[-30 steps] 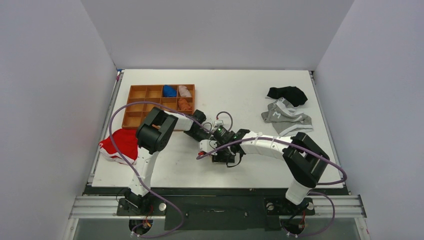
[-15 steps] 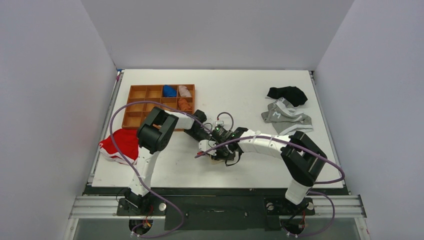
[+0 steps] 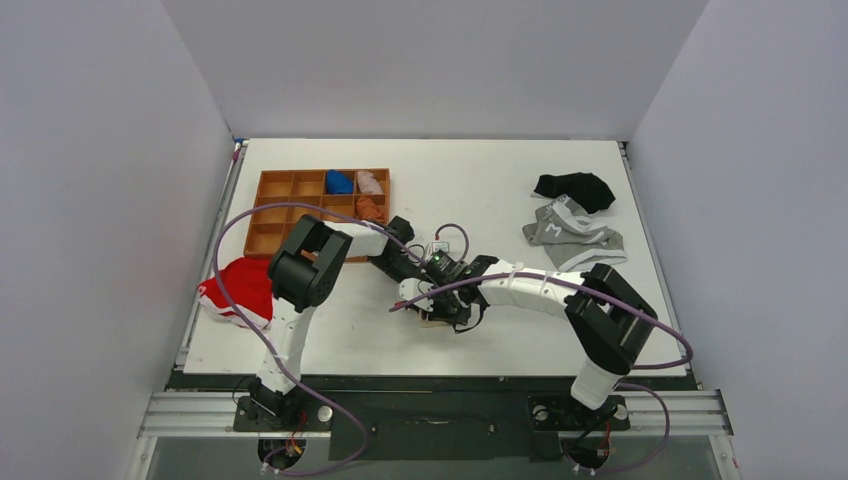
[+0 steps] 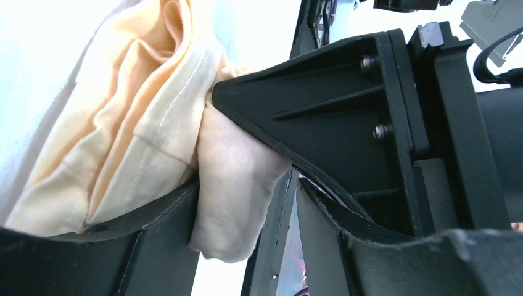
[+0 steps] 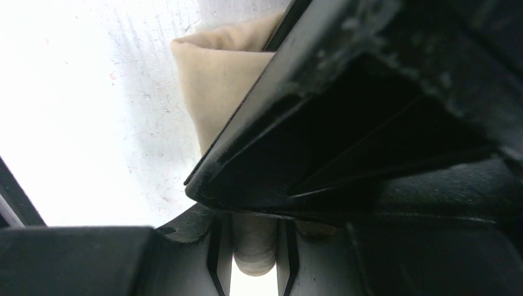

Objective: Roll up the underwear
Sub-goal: Roll the underwear to the center of the board.

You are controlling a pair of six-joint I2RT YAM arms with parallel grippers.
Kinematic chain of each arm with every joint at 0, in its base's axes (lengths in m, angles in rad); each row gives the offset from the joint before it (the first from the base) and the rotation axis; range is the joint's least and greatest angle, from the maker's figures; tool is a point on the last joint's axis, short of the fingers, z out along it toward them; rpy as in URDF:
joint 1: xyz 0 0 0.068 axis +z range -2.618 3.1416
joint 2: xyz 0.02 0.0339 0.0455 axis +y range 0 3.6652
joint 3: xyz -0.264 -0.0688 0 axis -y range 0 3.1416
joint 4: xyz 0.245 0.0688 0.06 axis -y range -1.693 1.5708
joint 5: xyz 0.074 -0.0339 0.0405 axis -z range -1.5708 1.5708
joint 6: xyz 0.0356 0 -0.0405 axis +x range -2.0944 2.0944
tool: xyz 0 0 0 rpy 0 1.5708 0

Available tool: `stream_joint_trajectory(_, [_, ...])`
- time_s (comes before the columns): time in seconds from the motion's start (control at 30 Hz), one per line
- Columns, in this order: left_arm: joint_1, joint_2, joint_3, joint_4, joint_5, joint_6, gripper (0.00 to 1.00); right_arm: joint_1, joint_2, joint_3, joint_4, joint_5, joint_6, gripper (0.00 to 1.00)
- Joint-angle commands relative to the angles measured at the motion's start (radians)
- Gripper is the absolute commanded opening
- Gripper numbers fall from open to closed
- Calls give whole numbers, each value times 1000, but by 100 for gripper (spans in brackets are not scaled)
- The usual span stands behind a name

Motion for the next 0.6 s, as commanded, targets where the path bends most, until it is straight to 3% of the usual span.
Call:
stream_joint_trajectory(0.0, [12, -18, 4, -21, -228, 70, 53, 5, -30, -42, -101, -53, 37, 0])
stream_joint_trajectory(0.57, [97, -67, 42, -183, -324, 140, 54, -24, -34, -52, -115, -92, 50, 0])
